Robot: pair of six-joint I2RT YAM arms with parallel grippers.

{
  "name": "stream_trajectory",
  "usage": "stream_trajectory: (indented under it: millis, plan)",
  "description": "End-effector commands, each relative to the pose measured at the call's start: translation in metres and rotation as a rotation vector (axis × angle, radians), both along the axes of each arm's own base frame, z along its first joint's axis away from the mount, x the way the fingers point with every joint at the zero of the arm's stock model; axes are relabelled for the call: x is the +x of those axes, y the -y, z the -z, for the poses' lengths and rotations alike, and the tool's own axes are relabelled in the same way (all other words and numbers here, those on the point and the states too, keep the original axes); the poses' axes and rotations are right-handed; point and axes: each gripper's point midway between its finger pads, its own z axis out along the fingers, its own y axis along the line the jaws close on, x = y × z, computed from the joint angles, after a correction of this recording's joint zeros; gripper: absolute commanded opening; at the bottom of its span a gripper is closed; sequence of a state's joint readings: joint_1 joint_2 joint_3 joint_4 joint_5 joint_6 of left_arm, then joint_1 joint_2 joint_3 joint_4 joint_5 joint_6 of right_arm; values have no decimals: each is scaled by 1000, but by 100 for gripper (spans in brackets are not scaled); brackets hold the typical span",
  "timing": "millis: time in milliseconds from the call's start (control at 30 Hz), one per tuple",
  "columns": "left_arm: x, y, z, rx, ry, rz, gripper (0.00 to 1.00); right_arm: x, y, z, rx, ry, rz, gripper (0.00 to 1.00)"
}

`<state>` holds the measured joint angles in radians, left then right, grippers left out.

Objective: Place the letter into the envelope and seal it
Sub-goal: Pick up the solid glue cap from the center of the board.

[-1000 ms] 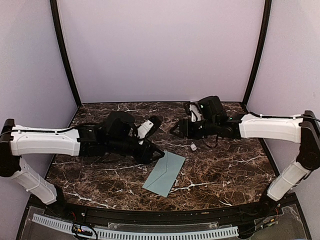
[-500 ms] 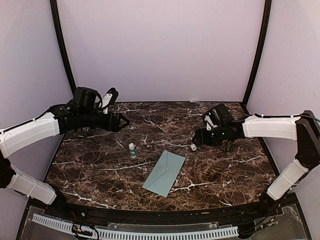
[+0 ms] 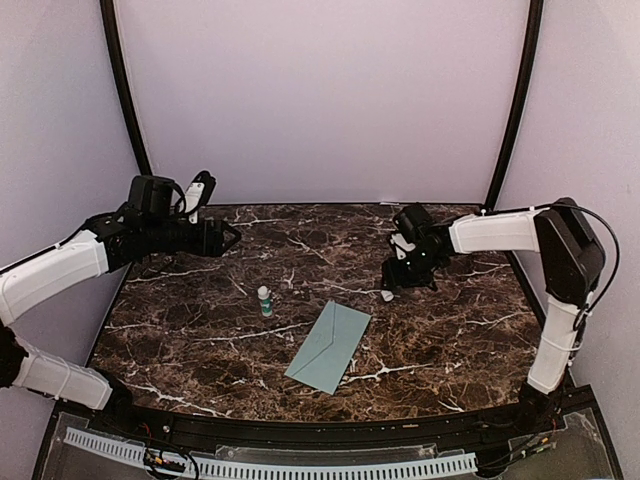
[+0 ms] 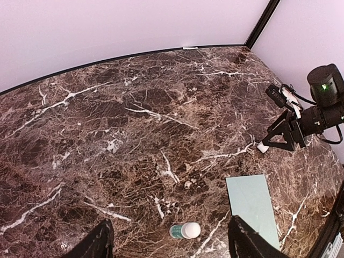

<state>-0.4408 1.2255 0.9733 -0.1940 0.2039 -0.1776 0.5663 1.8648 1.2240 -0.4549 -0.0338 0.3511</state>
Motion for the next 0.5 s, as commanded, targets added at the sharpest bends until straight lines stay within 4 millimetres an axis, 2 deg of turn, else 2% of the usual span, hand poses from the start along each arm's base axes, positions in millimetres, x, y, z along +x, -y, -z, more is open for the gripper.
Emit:
stream_trajectory:
  millis: [0,467]
  plan:
    - [1,-4,2,15,34,0,72,3,-7,-2,2,-27,-53,58]
    - [0,-2,10,19,26,13,72,-4,-13,11,-3,-97,-91,44]
